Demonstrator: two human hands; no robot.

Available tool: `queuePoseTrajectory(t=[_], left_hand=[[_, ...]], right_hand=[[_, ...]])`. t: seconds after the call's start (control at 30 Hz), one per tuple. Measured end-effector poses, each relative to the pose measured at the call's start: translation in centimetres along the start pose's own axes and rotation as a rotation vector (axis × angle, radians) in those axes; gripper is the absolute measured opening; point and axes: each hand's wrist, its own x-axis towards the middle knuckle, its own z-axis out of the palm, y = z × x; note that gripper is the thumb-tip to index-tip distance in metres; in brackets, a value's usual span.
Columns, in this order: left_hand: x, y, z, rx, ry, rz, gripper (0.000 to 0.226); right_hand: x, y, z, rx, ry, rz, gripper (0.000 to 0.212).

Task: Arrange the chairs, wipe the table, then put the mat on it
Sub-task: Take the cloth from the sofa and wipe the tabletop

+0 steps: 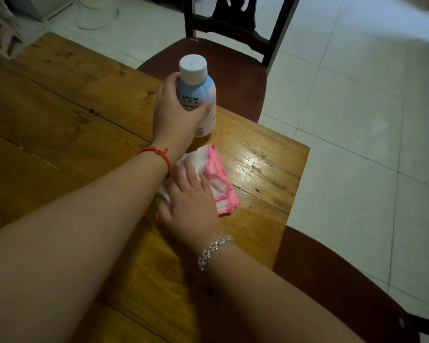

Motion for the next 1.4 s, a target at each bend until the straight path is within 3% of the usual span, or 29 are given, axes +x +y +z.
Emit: queuePoseTrajectory(t=[0.43, 0.67, 1.0, 1.27, 1.4], left_hand=[[-2.4, 0.8, 2.0, 0.011, -0.194, 0.051, 0.061], [-3.0, 0.2, 1.5, 0.031, -0.231, 0.071, 0.066], [-4.2, -1.5, -1.8, 0.045, -0.237, 0.035, 0.078], [-5.8, -6.1, -7.5, 0.028, -0.109, -0.100, 0.053], [-7.2, -8.1, -10.6, 0.032, -0.063, -0.125, 0.042]], right_hand=[[-3.8, -1.8, 1.2, 0.133, -0.019, -0.219, 0.053], [-3.1, -1.6, 1.0, 0.045, -0.100, -0.225, 0.063], [-3.0, -2.7, 1.6, -0.024, -0.063, -0.186, 0.051], [-3.4, -3.2, 1.0, 0.006, -0.089, -0.164, 0.059], [-3.8, -3.7, 1.1, 0.074, -0.081, -0.113, 0.048]])
